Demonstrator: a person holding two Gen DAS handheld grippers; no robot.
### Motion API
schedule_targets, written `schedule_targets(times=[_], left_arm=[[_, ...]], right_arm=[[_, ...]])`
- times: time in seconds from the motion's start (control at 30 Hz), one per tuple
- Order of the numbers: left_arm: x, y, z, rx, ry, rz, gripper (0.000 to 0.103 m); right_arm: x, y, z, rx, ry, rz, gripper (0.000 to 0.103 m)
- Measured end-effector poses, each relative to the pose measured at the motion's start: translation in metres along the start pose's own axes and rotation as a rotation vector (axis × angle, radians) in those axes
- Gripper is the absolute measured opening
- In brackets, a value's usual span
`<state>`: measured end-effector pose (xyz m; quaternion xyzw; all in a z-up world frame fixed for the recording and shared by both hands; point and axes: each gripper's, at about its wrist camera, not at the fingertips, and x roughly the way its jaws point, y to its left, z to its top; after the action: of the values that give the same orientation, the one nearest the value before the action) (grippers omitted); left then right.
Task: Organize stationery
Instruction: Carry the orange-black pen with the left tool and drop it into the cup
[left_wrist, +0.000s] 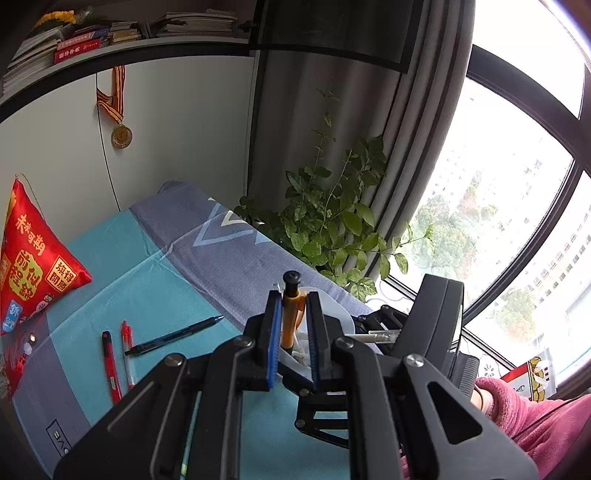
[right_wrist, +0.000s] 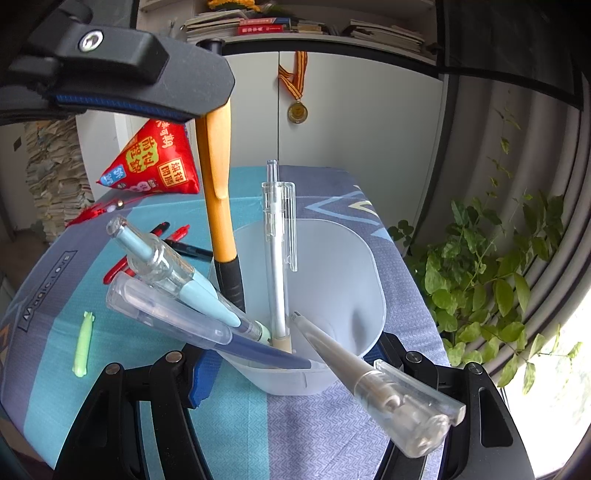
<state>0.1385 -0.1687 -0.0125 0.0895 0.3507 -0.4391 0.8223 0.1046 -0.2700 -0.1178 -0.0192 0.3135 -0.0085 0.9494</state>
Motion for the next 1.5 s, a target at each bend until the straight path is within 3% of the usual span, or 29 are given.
schedule_targets(times=[0.47, 0.67, 0.83, 1.03, 1.2, 1.5], left_arm=[[0.006, 0.003, -0.004, -0.03, 0.028, -0.009, 0.011], [0.002, 0.007, -0.006, -0.058, 0.026, -0.025, 0.026], [-0.012, 0.01, -0.006, -0.059, -0.01, -0.012, 0.028], [-0.033, 0.035, -0.008, -0.124, -0.062, 0.056, 0.034], [-0.046, 0.074, -0.018, -0.223, -0.088, 0.163, 0.035], [-0.041, 0.13, -0.049, -0.357, -0.022, 0.314, 0.034]], right_arm=[[-0.001, -0.002, -0.001, 0.0, -0.001, 0.0, 0.069], [-0.002, -0.005, -0.001, 0.003, 0.0, 0.001, 0.069], [-0.002, -0.004, -0.001, -0.001, 0.002, -0.003, 0.069], [-0.001, -0.003, -0.002, -0.002, 0.002, -0.004, 0.069], [-0.001, -0.003, -0.002, -0.003, 0.003, -0.004, 0.069], [-0.001, -0.003, -0.001, -0.006, 0.006, -0.006, 0.069]])
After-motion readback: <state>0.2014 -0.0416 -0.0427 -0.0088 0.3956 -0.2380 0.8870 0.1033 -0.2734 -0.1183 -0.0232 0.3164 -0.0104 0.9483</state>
